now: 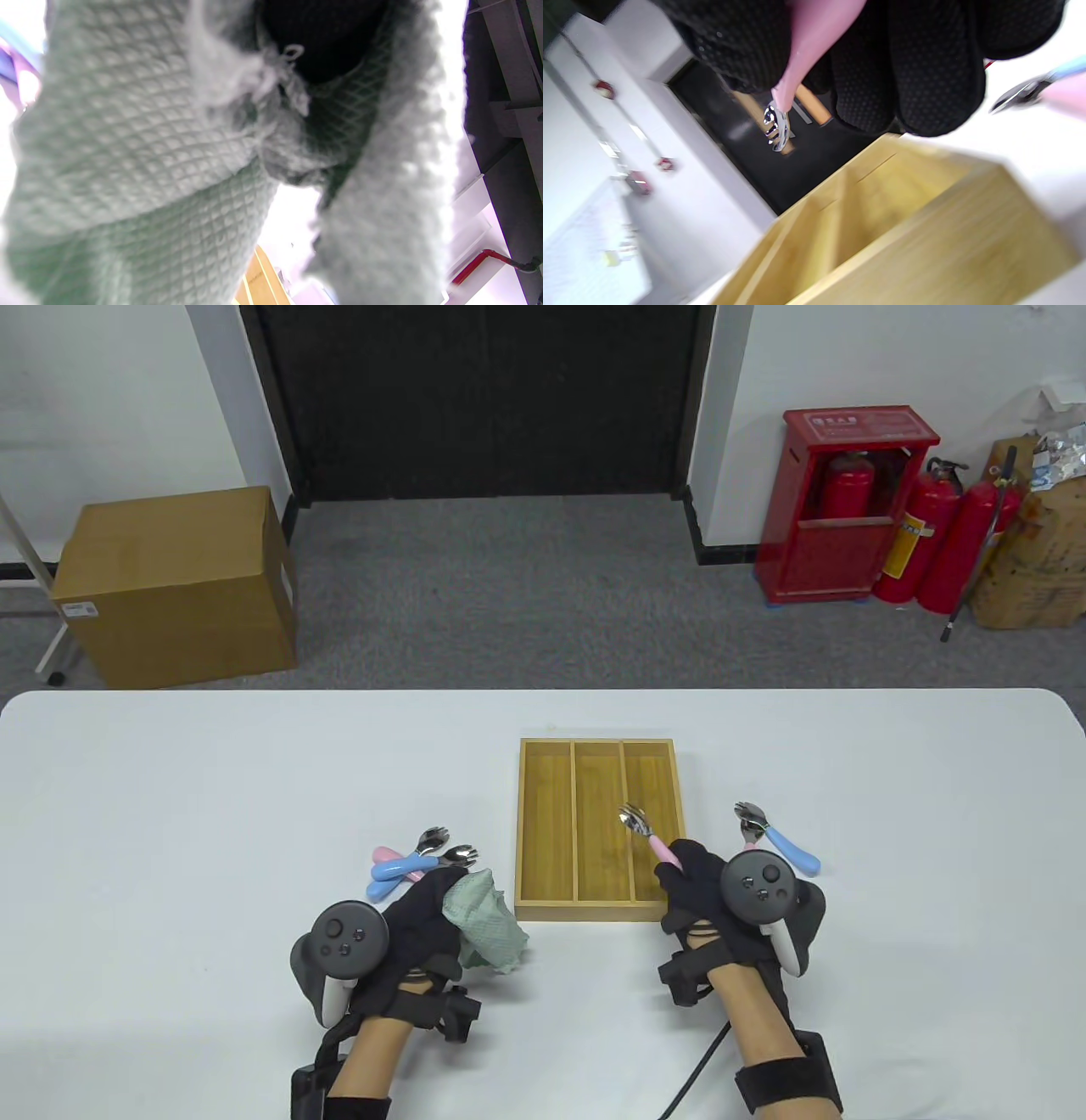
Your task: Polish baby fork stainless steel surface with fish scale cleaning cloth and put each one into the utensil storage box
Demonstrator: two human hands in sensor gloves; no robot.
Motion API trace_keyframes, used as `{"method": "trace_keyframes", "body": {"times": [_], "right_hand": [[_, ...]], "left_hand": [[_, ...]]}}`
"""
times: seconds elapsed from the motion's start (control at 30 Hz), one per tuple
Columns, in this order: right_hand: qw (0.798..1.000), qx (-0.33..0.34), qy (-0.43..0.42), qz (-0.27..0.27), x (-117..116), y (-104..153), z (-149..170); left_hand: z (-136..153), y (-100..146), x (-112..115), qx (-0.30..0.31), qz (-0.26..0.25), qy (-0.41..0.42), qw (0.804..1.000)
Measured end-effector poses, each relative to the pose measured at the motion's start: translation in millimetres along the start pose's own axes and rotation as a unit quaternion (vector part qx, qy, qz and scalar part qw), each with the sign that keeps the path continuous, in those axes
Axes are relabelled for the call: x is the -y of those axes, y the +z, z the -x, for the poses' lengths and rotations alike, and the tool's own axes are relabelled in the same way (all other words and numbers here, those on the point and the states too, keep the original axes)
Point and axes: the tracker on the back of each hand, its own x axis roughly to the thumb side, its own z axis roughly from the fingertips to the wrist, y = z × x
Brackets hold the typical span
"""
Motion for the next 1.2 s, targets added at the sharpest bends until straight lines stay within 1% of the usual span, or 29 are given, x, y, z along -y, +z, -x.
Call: {"method": "trace_keyframes", "body": {"times": [0.07, 0.1, 0.17, 0.23, 0.3, 0.37, 0.57, 0.63, 0.7, 0.77, 0.8, 0.9, 1.07, 1.2], "right_hand": [[0.998, -0.035, 0.045, 0.013, -1, -12, 4], [0.998, -0.042, 0.049, 0.013, -2, -14, 5], [0.995, -0.080, 0.054, 0.011, -9, -21, 8], [0.993, -0.100, 0.056, 0.004, -18, -27, 9], [0.991, -0.108, 0.079, -0.002, -25, -31, 8], [0.989, -0.111, 0.097, -0.003, -31, -36, 6], [0.986, -0.127, 0.108, -0.028, -46, -46, 4], [0.984, -0.132, 0.112, -0.039, -48, -48, 4], [0.985, -0.131, 0.107, -0.037, -50, -50, 3], [0.983, -0.135, 0.110, -0.051, -53, -52, 2], [0.981, -0.138, 0.118, -0.071, -56, -54, 1], [0.973, -0.140, 0.147, -0.107, -62, -57, -1], [0.969, -0.136, 0.164, -0.122, -70, -62, 0], [0.971, -0.134, 0.152, -0.127, -68, -66, 1]], "left_hand": [[0, 0, 2, 0.003, 0.005, 0.002, 1.000], [0, 0, 2, 0.004, 0.007, 0.002, 1.000], [-2, 0, 4, 0.009, 0.012, 0.000, 1.000], [-3, 0, 6, 0.013, 0.017, -0.001, 1.000], [-4, 0, 7, 0.016, 0.023, -0.002, 1.000], [-4, 0, 8, 0.019, 0.025, -0.002, 1.000], [-5, 0, 9, 0.022, 0.030, -0.006, 0.999], [-5, 0, 8, 0.023, 0.029, -0.007, 0.999], [-4, 0, 7, 0.024, 0.028, -0.007, 0.999], [-4, 0, 7, 0.024, 0.027, -0.009, 0.999], [-4, 0, 7, 0.024, 0.026, -0.010, 0.999], [-4, 0, 6, 0.025, 0.026, -0.012, 0.999], [-3, 1, 5, 0.027, 0.029, -0.023, 0.999], [-4, 2, 5, 0.026, 0.033, -0.028, 0.999]]}}
